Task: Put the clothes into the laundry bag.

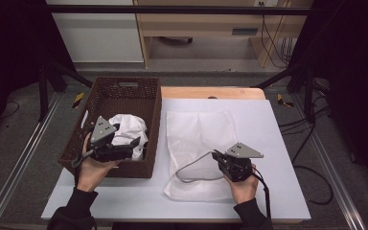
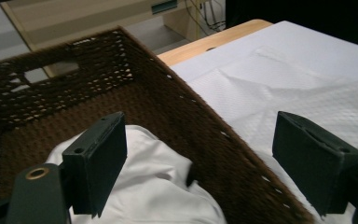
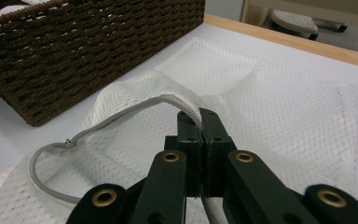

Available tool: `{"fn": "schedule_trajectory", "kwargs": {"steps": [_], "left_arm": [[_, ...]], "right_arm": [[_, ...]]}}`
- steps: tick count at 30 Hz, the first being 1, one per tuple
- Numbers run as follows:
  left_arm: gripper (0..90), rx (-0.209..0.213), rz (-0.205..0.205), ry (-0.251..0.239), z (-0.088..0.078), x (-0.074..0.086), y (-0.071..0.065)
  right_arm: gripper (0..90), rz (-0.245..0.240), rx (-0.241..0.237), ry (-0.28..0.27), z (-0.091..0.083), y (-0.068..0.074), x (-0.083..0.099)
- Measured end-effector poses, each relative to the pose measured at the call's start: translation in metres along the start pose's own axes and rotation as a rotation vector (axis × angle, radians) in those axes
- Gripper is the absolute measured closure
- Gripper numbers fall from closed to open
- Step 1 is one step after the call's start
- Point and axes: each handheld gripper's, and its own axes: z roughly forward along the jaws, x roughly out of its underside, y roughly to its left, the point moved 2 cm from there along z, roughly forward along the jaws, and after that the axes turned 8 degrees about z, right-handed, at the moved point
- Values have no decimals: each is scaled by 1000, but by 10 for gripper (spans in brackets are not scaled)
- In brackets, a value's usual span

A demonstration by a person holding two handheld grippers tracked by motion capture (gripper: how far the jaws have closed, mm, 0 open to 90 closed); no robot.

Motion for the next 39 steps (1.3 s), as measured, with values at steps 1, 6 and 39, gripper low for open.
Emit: {"fn": "schedule_trajectory", "kwargs": {"steps": [1,6,39], "left_arm": [[165,-10,0,14,3,-2,6],[162,-43,0,44,14,-8,30],[45,-17,-25,521,100,54,59]], "right_arm": [[882,-1,0,0,0,0,0],[882,-3,-2,8,1,-1,1],[882,-9,-7,39,5,0,3]]}}
